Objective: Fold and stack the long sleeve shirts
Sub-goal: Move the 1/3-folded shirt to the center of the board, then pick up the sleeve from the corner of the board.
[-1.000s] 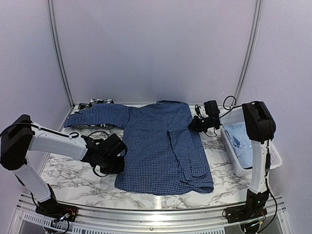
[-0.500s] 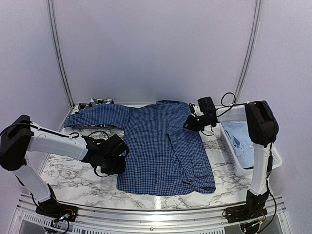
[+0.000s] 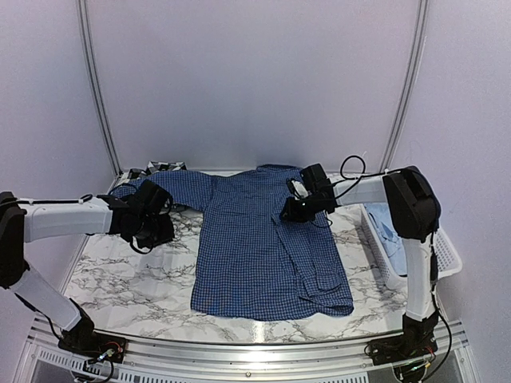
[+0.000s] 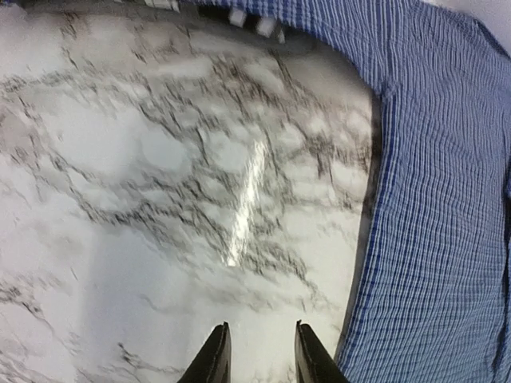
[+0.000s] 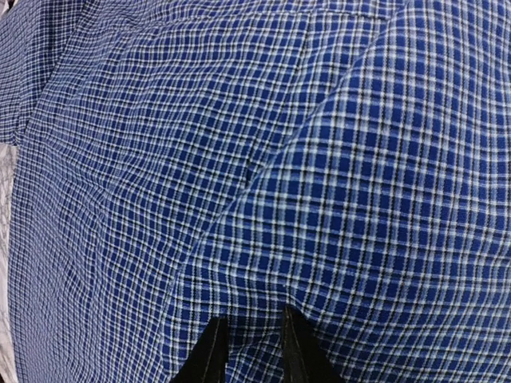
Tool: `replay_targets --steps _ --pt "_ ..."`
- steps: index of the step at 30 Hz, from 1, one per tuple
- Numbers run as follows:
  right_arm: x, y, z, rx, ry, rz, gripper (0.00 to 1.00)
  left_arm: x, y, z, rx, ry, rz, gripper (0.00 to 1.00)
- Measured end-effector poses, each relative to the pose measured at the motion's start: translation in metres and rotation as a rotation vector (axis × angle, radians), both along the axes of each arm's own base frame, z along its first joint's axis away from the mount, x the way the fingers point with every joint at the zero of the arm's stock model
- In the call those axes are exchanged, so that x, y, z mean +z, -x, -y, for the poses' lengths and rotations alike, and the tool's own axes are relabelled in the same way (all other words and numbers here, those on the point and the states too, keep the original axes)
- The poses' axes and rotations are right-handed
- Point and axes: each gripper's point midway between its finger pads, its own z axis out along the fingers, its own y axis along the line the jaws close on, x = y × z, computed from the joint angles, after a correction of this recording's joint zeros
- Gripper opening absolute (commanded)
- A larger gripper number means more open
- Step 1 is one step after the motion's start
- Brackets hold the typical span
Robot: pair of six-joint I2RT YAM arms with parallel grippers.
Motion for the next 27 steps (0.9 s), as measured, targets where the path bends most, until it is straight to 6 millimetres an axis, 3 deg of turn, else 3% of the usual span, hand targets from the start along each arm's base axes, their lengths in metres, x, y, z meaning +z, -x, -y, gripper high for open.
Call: replay_targets --steps 8,12,16,19,22,27 --pt "-0.006 -0.009 -0.007 0.000 0.048 0.021 0.32 0.066 -0.081 -0.070 0.203 0.004 0.164 0.35" --pt "-0.005 -0.009 -0.008 0.006 0.050 0.022 0.36 0.083 -0.114 -0.130 0.352 -0.022 0.220 0.42" --pt "-0.003 -0.007 -0.008 0.011 0.054 0.017 0.40 0.069 -0.134 -0.187 0.481 -0.046 0.204 0.52" --pt "0.003 -0.004 -0.006 0.013 0.059 0.014 0.42 0.050 -0.143 -0.207 0.521 -0.033 0.169 0.64" --pt "0.018 -0.003 -0.005 0.014 0.055 0.030 0.44 0.036 -0.150 -0.222 0.549 0.017 0.158 0.67" --pt "0.056 -0.004 -0.006 0.018 0.030 0.091 0.44 0.036 -0.157 -0.247 0.641 0.128 0.216 0.71"
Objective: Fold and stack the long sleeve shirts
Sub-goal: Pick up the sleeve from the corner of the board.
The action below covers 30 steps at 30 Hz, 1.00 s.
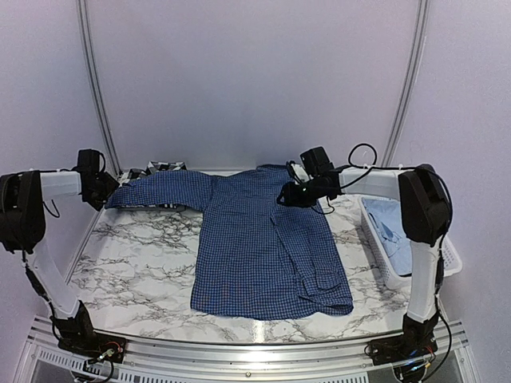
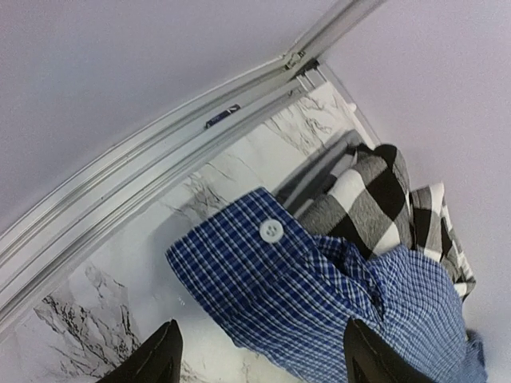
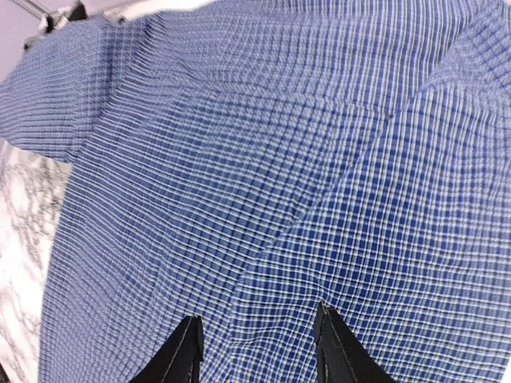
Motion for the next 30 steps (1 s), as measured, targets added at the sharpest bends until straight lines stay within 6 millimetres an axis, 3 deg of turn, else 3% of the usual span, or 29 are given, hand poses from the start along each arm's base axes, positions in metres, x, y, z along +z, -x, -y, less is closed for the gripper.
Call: replay_targets --steps 6,10,16,21,30 --pt "0.042 0.001 0.002 0.002 -0.025 0.075 0.44 -0.025 0.011 -0.027 0.152 0.159 0.083 0.72" --pt "0.056 0.005 0.006 0.001 -0.024 0.100 0.44 -0.039 0.012 -0.032 0.221 0.240 0.105 0.73" --pt "0.061 0.010 0.009 0.001 -0.023 0.103 0.45 -0.044 -0.001 -0.028 0.254 0.339 0.161 0.75" --pt "0.059 0.012 0.010 -0.002 -0.019 0.100 0.44 -0.060 -0.006 -0.027 0.285 0.406 0.163 0.74" --pt "0.060 0.013 0.012 -0.004 -0.017 0.101 0.44 -0.067 -0.013 -0.029 0.311 0.464 0.194 0.61"
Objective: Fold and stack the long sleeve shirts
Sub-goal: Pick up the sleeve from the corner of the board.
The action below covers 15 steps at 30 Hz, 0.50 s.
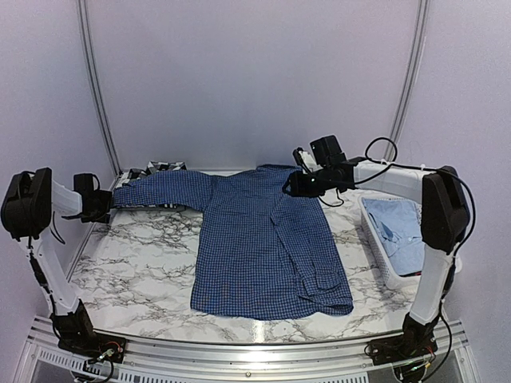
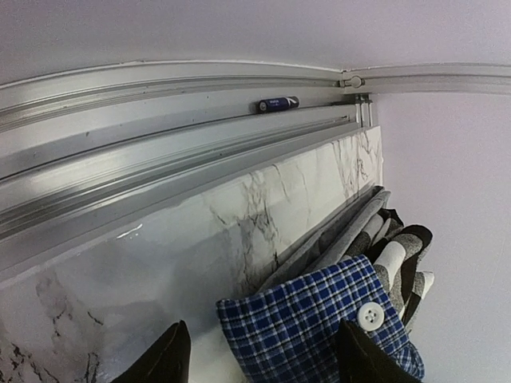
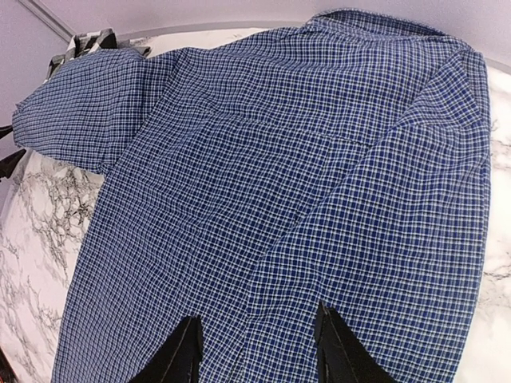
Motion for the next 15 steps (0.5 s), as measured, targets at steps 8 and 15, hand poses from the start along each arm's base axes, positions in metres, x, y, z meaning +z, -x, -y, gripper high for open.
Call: replay_targets --steps 8,15 --pt "0.0085 0.0032 0.0029 -0.005 -0.003 0.014 0.44 -0.0048 -0.0060 -0.0014 0.013 0.026 0.026 0.40" --pt "0.0054 0.0056 0.0042 -0.005 0.000 0.007 0.44 -0.0009 -0.0092 -0.0014 0.009 0.026 0.047 0.14"
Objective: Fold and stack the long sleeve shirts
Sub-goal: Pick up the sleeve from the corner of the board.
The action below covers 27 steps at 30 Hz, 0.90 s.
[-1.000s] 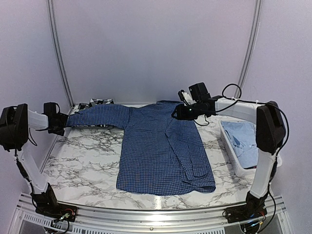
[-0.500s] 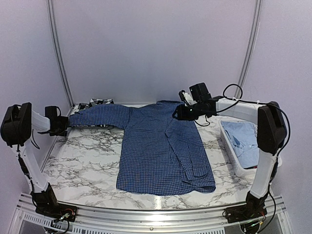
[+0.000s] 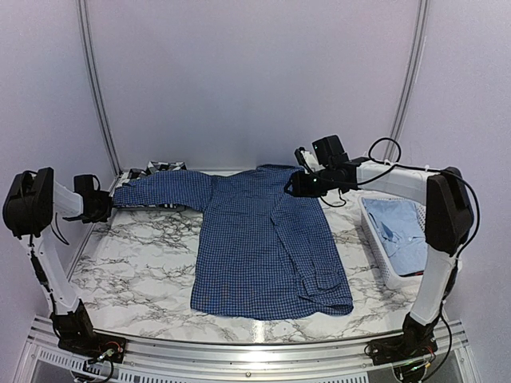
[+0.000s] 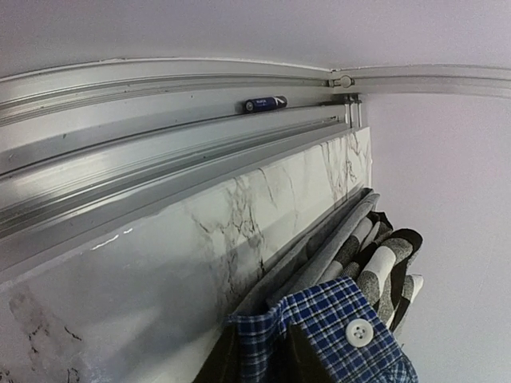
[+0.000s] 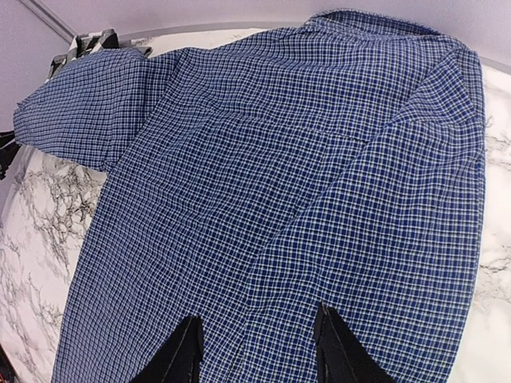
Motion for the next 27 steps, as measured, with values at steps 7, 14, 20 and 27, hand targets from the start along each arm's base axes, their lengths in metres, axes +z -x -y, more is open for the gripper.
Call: replay_targets --steps 7,14,20,27 --pt "0.000 0.000 0.000 0.000 0.000 0.001 0.44 0.007 0.001 0.000 -0.014 -0.025 0.009 0.01" --pt "0.000 0.000 0.000 0.001 0.000 0.001 0.43 0.036 0.008 -0.001 -0.027 -0.079 0.057 0.00" --pt "0.000 0.000 0.000 0.001 0.000 0.001 0.44 0.050 0.012 0.000 -0.041 -0.121 0.077 0.00" --pt "0.000 0.000 0.000 0.002 0.002 0.002 0.44 0.081 0.008 0.018 -0.106 -0.196 0.134 0.00"
